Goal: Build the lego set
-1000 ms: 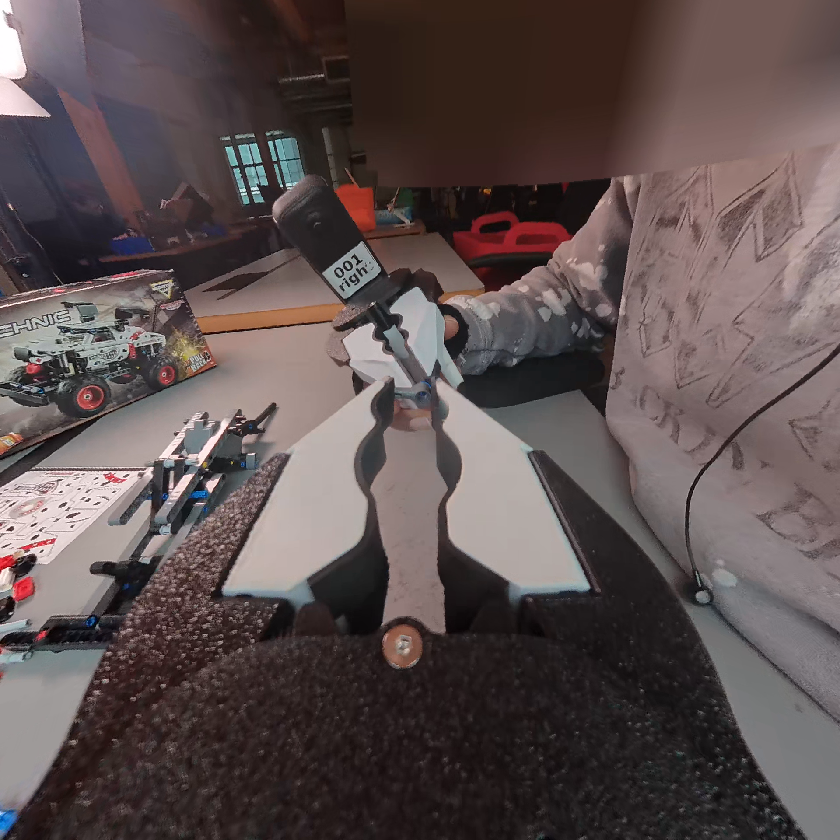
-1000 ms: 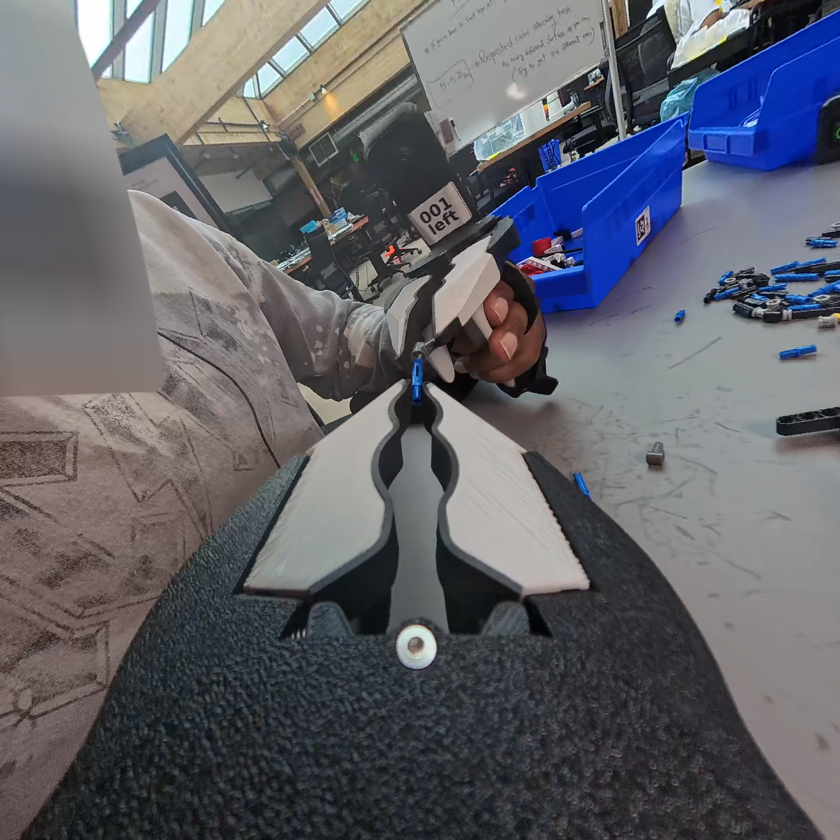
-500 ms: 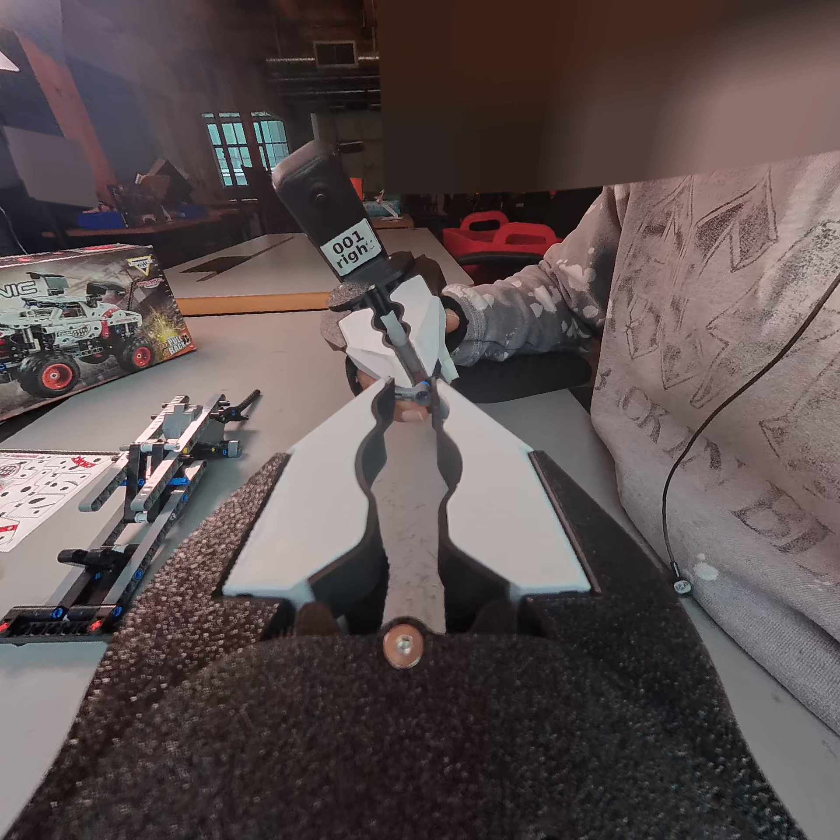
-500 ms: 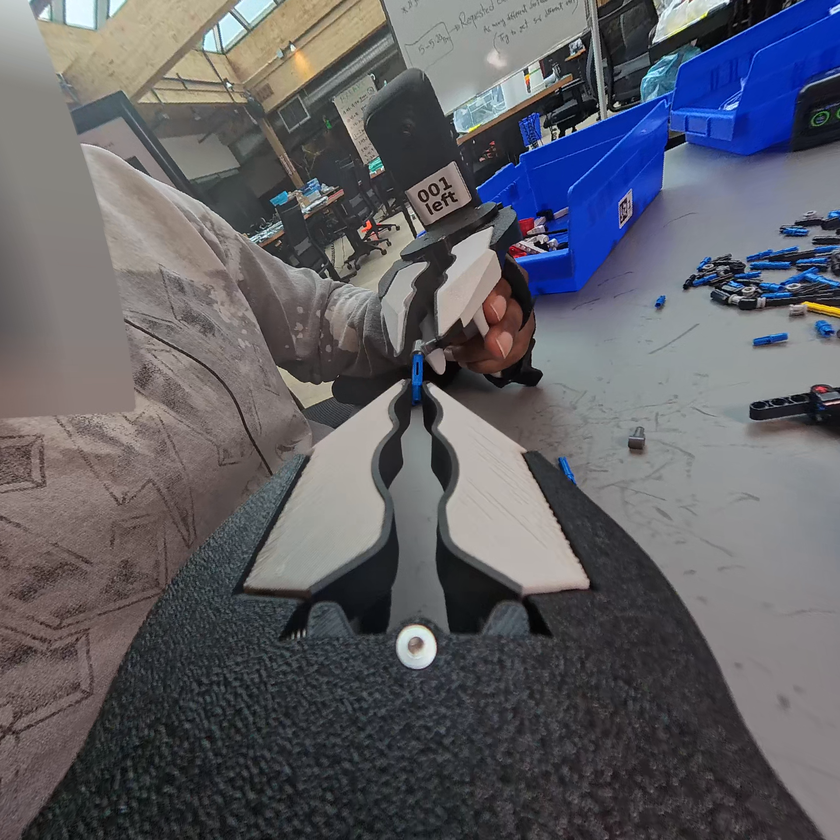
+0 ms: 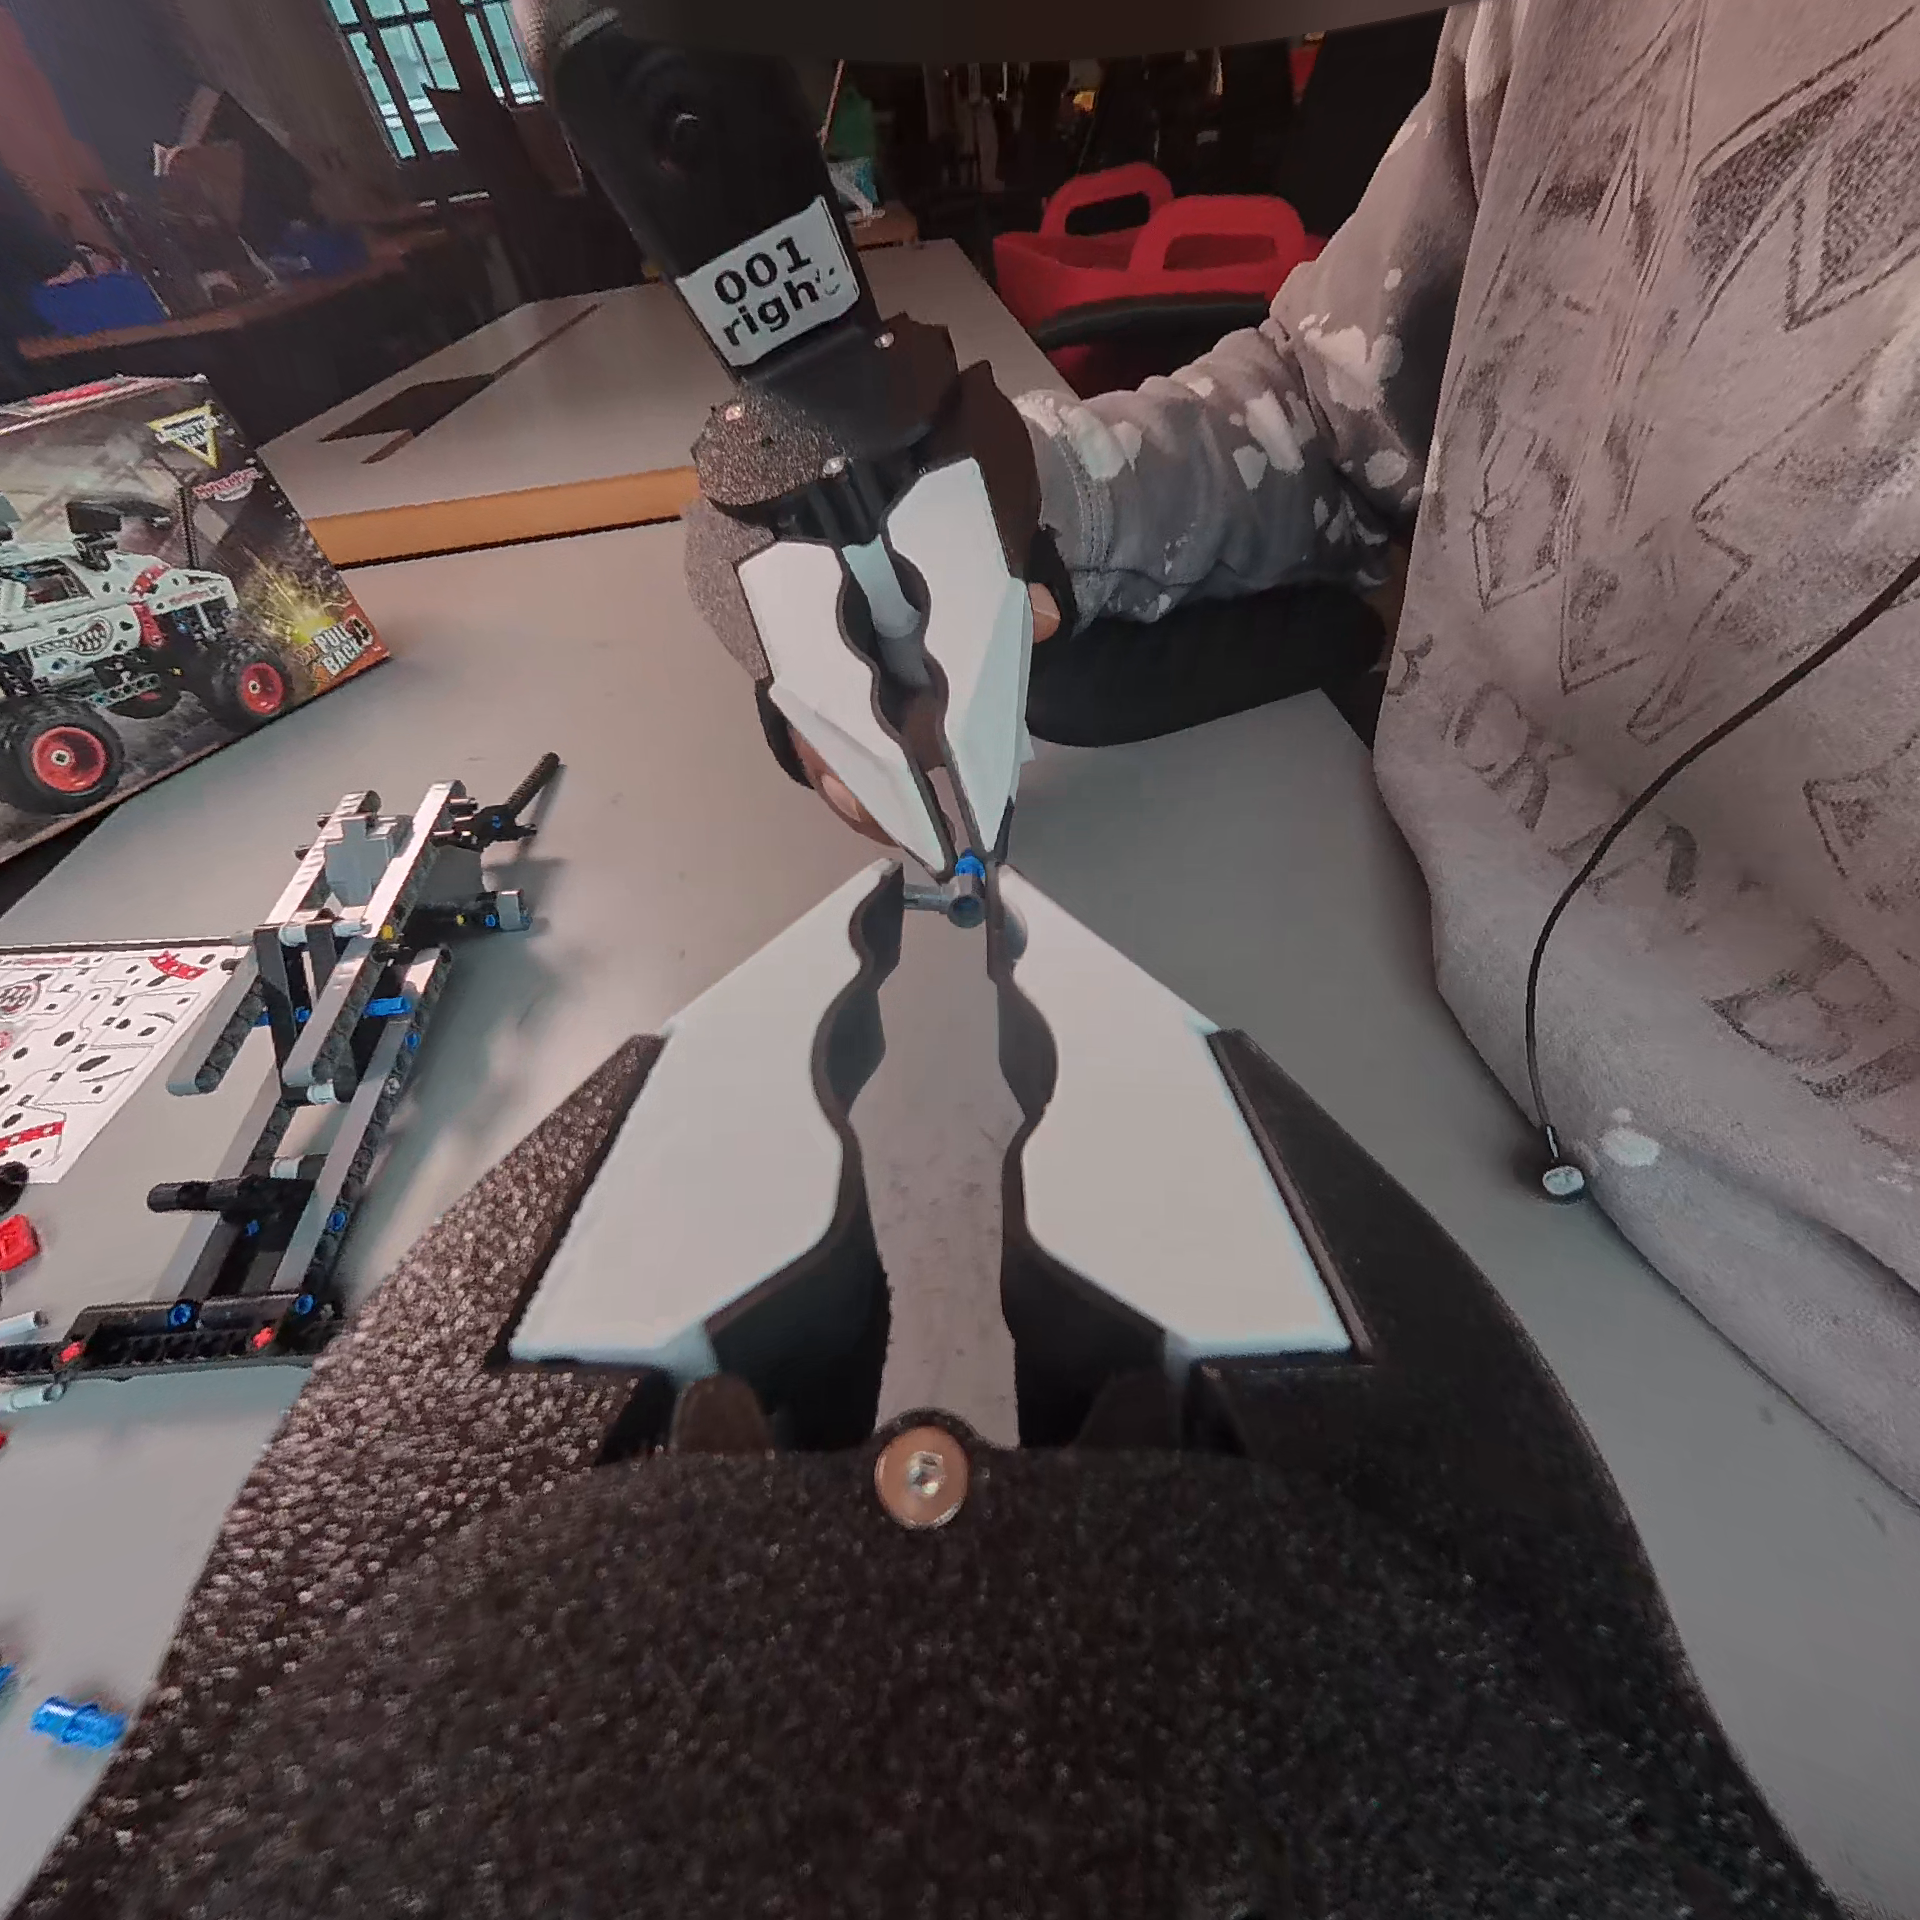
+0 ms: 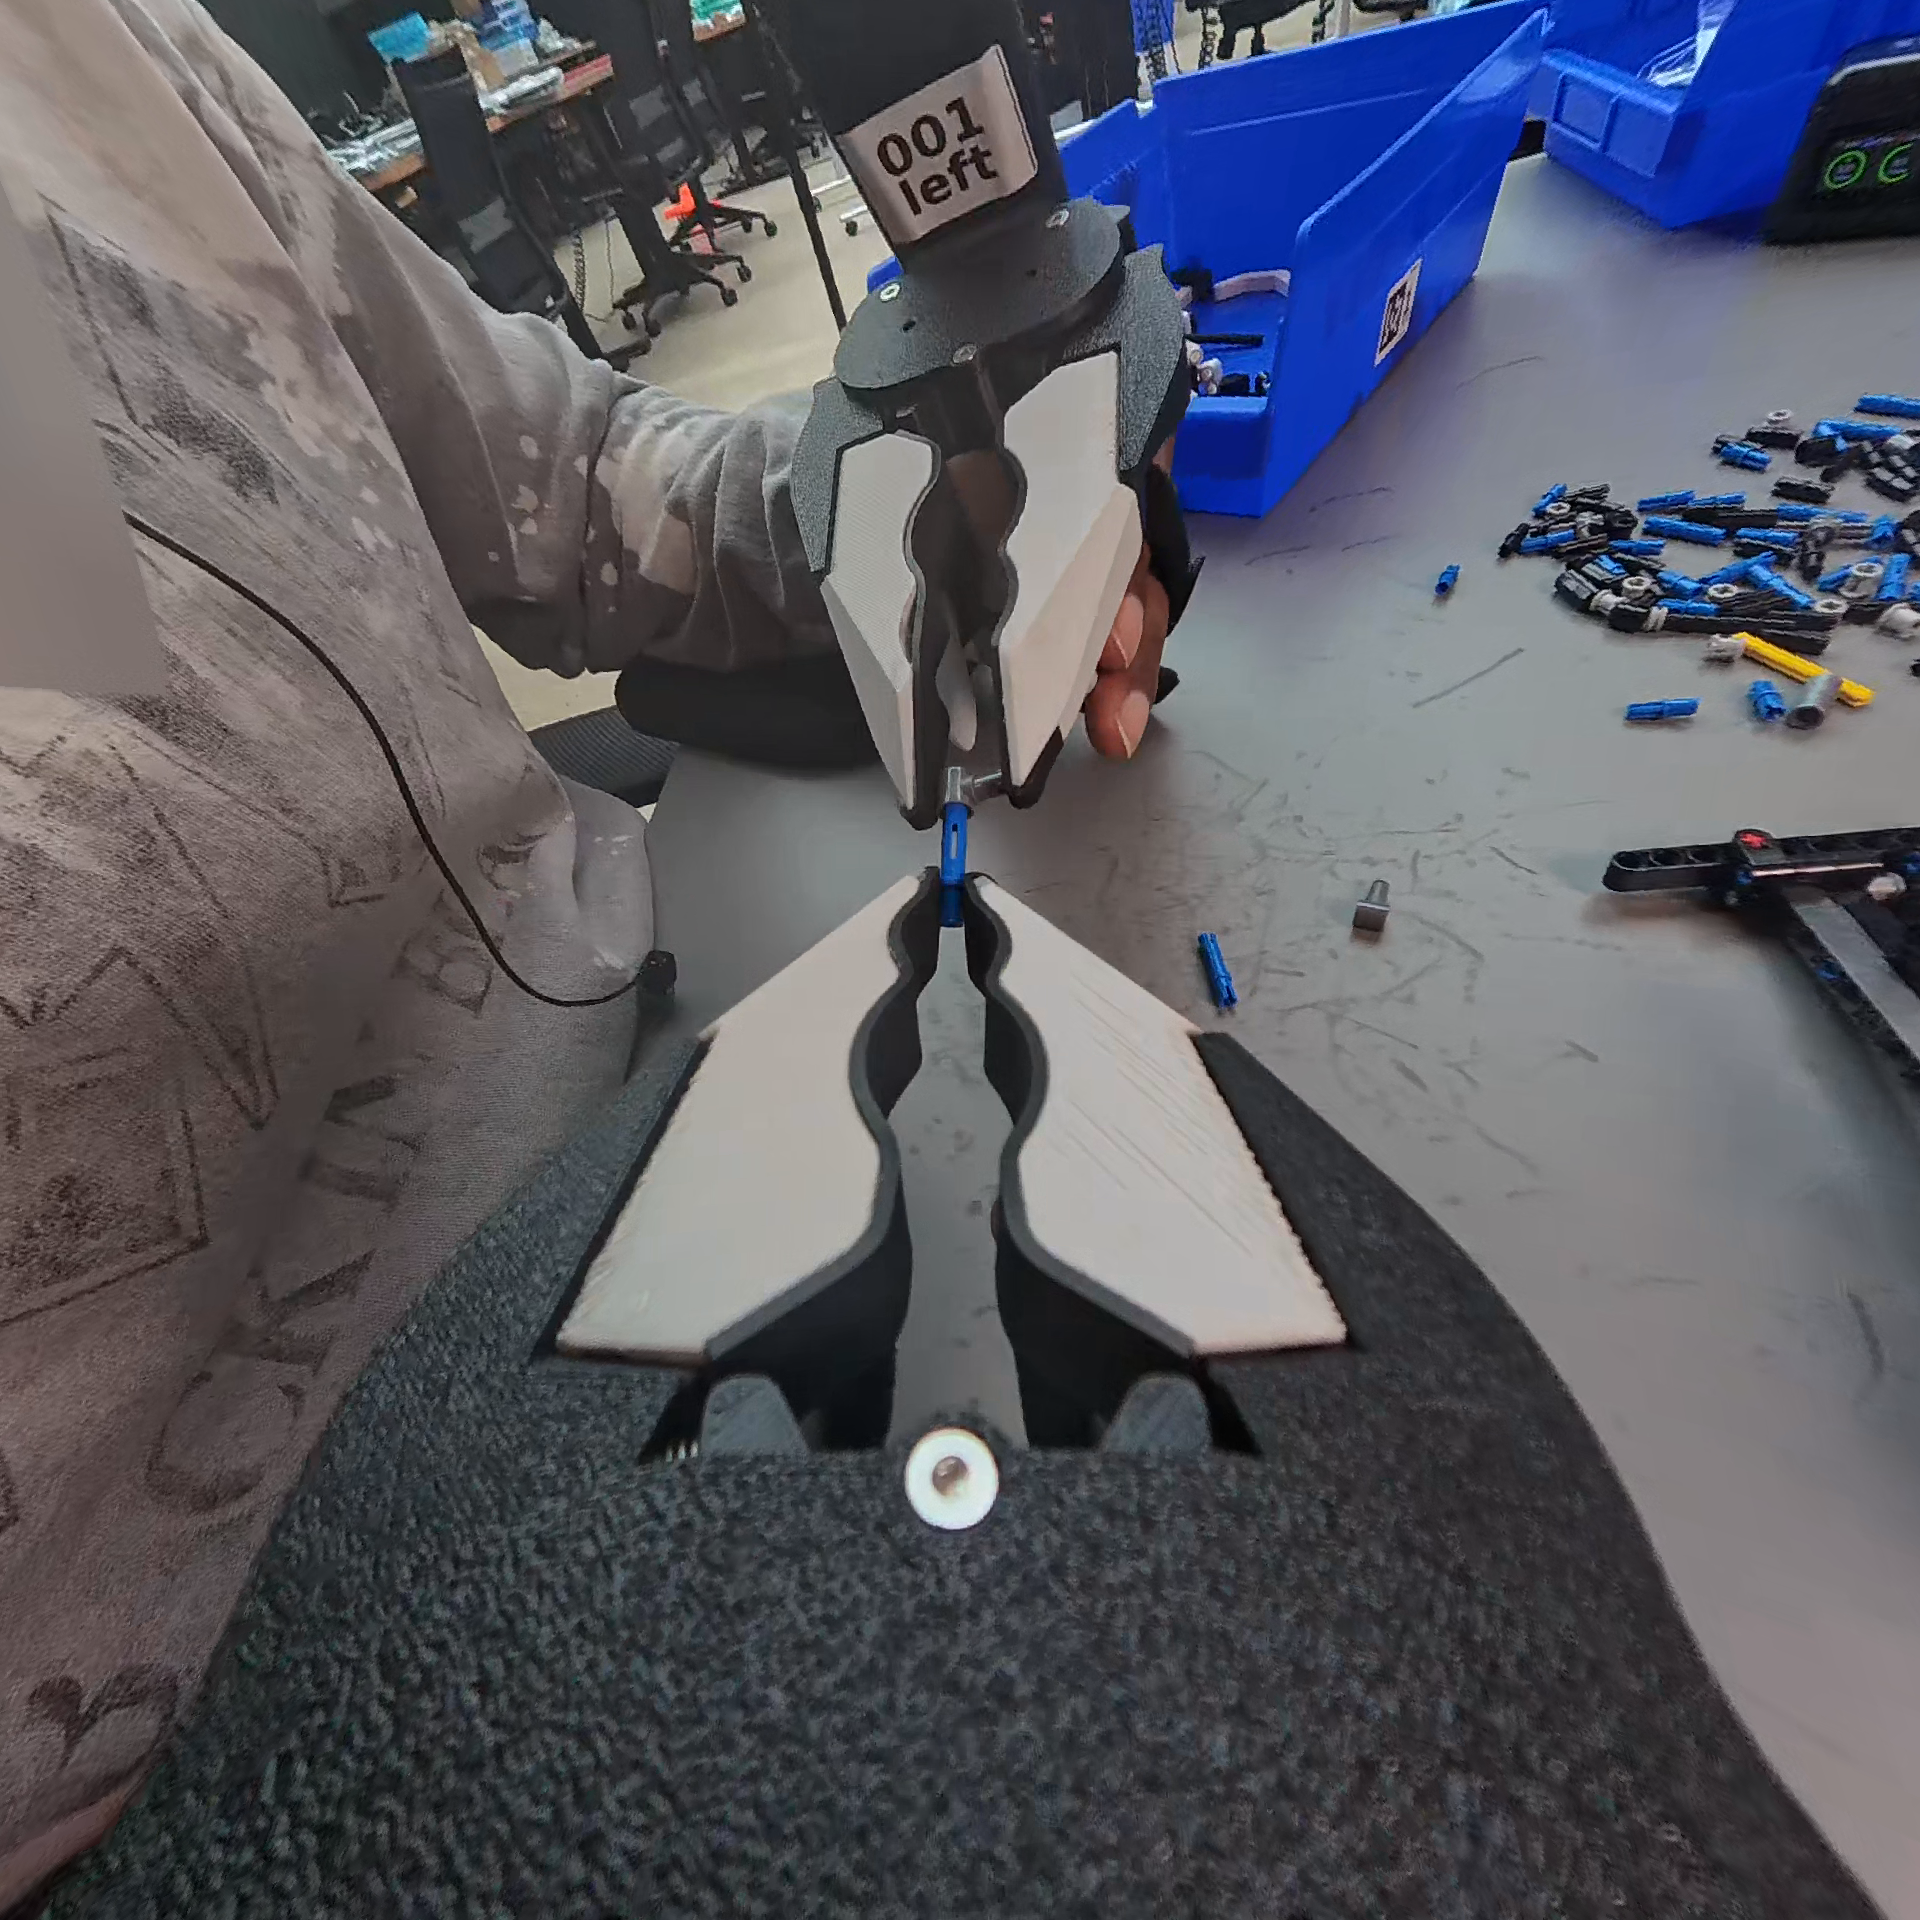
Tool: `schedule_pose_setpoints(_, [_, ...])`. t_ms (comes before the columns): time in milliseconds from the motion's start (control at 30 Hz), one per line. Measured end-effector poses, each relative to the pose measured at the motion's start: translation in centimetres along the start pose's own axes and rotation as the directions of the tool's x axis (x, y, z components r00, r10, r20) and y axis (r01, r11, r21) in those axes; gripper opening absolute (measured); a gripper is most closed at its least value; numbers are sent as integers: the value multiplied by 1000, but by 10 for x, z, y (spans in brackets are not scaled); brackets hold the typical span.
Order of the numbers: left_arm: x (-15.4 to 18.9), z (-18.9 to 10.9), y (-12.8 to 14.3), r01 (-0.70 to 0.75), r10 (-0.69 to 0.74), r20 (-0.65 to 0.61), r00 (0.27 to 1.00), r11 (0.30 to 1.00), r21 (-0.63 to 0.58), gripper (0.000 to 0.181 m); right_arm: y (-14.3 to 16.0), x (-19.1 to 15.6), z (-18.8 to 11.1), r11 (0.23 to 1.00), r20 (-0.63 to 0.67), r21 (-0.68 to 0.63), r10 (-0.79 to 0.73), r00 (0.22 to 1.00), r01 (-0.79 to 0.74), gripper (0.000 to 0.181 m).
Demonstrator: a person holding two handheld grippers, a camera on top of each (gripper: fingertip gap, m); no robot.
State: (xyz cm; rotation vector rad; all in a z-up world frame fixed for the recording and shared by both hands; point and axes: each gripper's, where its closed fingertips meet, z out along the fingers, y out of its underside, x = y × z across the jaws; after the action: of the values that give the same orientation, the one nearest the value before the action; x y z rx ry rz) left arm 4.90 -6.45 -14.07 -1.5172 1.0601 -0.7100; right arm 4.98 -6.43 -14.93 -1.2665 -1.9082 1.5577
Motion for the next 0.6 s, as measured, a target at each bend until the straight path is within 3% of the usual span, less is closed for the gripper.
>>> schedule_pose_setpoints(167, [5,3,12,-50,49,-10,999,994,-94,16,13,0,6,997,-6,-70,-30,1000,29,3])
schedule_pose_setpoints(333, [9,9,28,-135,136,-10,991,967,-215,16,10,3,4,998,-1,-54,16,1000,-16,0])
schedule_pose_setpoints(400, [13,15,31,-150,150,-15,989,964,-220,16,16,3,8,995,-19,-96,-24,1000,22,0])
schedule_pose_setpoints(600, [-9,5,22,-50,60,66,996,989,-141,16,-2,20,-12,999,-71,25,28,997,-26,0])
